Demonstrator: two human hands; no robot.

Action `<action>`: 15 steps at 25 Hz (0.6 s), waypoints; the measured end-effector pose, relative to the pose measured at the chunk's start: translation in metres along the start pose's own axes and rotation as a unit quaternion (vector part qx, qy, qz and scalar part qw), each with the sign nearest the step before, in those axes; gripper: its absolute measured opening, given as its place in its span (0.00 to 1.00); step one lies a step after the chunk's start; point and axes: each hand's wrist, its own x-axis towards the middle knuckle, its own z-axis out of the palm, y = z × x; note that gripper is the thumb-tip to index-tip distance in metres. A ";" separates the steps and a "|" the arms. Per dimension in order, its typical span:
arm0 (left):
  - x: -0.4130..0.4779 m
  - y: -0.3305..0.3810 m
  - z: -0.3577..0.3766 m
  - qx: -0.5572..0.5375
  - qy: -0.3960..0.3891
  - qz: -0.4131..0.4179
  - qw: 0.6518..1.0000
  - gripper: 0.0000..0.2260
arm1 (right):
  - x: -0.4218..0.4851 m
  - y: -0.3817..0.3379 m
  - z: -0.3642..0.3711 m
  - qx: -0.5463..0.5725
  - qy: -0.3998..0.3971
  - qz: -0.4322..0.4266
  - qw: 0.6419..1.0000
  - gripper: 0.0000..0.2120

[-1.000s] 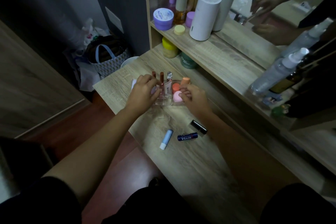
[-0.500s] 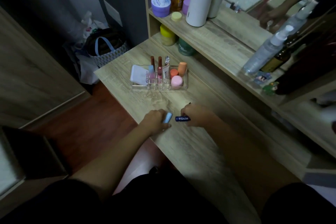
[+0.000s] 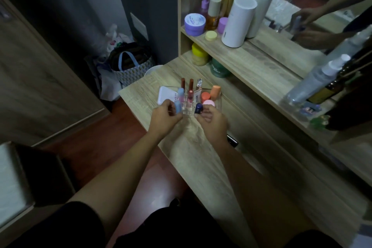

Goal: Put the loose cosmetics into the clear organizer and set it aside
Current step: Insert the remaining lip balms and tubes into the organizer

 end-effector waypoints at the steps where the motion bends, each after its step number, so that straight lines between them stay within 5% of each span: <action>1: 0.007 0.000 -0.001 -0.006 0.012 0.005 1.000 0.10 | 0.005 -0.001 0.007 0.013 0.005 0.002 1.000 0.11; 6: 0.031 -0.003 0.007 -0.019 0.050 0.012 0.999 0.08 | 0.026 0.005 0.032 0.012 0.047 -0.060 0.997 0.13; 15: 0.038 -0.013 0.027 0.032 0.026 0.023 0.999 0.08 | 0.034 0.017 0.045 -0.022 0.020 -0.033 0.999 0.12</action>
